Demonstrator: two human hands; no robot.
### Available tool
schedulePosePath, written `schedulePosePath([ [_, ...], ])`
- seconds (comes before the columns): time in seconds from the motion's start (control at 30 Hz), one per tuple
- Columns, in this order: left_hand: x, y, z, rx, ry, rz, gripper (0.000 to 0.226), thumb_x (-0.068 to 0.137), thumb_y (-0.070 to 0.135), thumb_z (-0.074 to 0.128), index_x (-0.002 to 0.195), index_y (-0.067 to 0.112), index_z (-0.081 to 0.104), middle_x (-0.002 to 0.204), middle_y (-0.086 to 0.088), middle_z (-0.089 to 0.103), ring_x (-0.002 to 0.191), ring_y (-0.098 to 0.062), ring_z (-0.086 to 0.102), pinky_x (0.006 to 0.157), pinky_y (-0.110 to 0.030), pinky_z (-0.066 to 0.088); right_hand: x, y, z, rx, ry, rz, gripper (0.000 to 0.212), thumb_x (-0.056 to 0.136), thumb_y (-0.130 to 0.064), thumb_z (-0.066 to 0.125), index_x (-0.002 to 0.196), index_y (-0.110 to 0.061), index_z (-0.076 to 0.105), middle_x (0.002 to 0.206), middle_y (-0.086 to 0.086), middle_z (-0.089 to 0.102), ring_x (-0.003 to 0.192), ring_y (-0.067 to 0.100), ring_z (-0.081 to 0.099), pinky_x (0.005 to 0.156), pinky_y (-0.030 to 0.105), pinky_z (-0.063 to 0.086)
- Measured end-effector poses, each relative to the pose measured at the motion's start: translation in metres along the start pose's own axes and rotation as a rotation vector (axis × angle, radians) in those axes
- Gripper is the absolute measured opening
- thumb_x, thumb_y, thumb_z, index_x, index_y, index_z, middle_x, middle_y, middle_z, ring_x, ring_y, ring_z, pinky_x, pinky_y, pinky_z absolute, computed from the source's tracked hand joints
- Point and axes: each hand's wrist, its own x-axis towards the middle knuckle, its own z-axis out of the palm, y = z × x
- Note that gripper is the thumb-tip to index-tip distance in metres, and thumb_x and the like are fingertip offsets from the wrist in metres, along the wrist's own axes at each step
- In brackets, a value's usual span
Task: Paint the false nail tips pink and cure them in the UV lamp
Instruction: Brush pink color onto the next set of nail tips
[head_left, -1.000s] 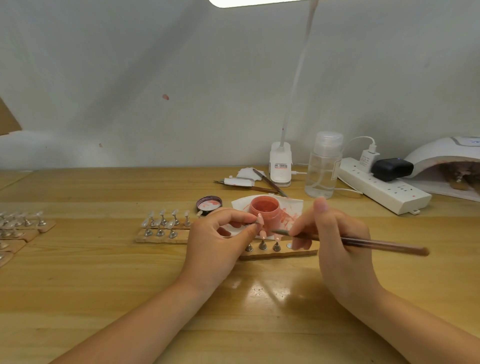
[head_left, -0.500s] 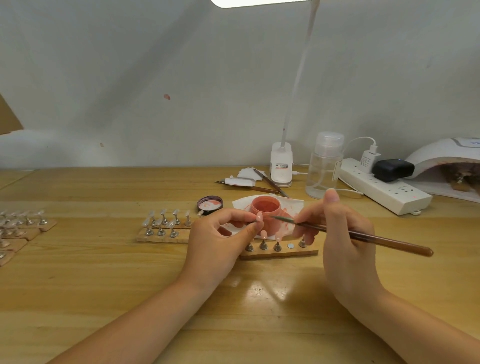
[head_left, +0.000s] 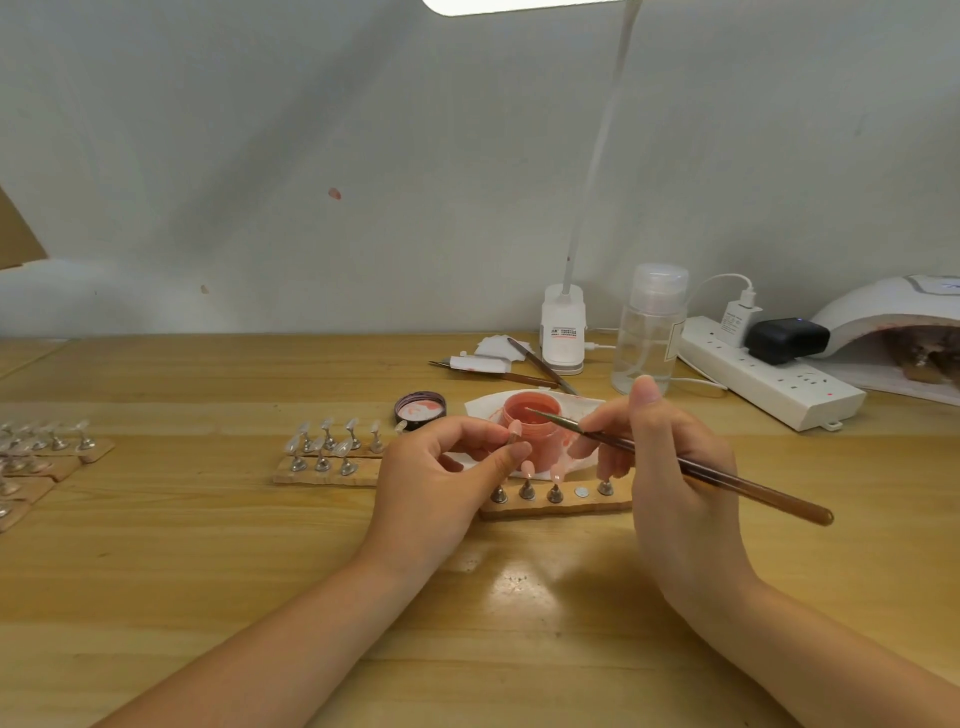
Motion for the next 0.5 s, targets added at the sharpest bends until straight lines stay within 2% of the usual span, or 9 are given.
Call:
schedulePosePath([
  [0.2,0.0007,-0.0028,-0.0003,-0.016,-0.006,-0.006,0.019,0.056,0.039,0.071,0.07,0.027,0.067,0.06,0.011,0.066,0.05,-0.001,0.052,0.049,-0.012,0.043,-0.0031,-0.0004,0.0006,0.066,-0.024,0.041,0.05,0.091,-0.037,0.038,0.059,-0.01,0.064,0.052,0.003,0.062,0.048,0.004,0.056,0.048,0.012,0.043],
  [0.33,0.0012,-0.0041,0.0003,-0.012,-0.01,-0.012,0.017,0.056,0.038,0.072,0.067,0.028,0.066,0.062,0.01,0.068,0.056,-0.003,0.056,0.055,-0.017,0.046,-0.0011,-0.0013,0.0004,0.047,0.005,0.03,0.047,0.09,-0.041,0.04,0.063,-0.012,0.065,0.057,0.001,0.065,0.051,0.003,0.057,0.05,0.01,0.042],
  [0.5,0.0019,-0.005,0.0005,-0.028,-0.014,-0.014,0.019,0.054,0.04,0.071,0.068,0.028,0.067,0.062,0.009,0.068,0.056,-0.003,0.057,0.054,-0.015,0.046,-0.0025,-0.0024,0.0023,0.064,-0.05,0.062,0.047,0.085,-0.039,0.038,0.061,-0.009,0.065,0.055,0.0,0.064,0.051,0.003,0.057,0.049,0.01,0.043],
])
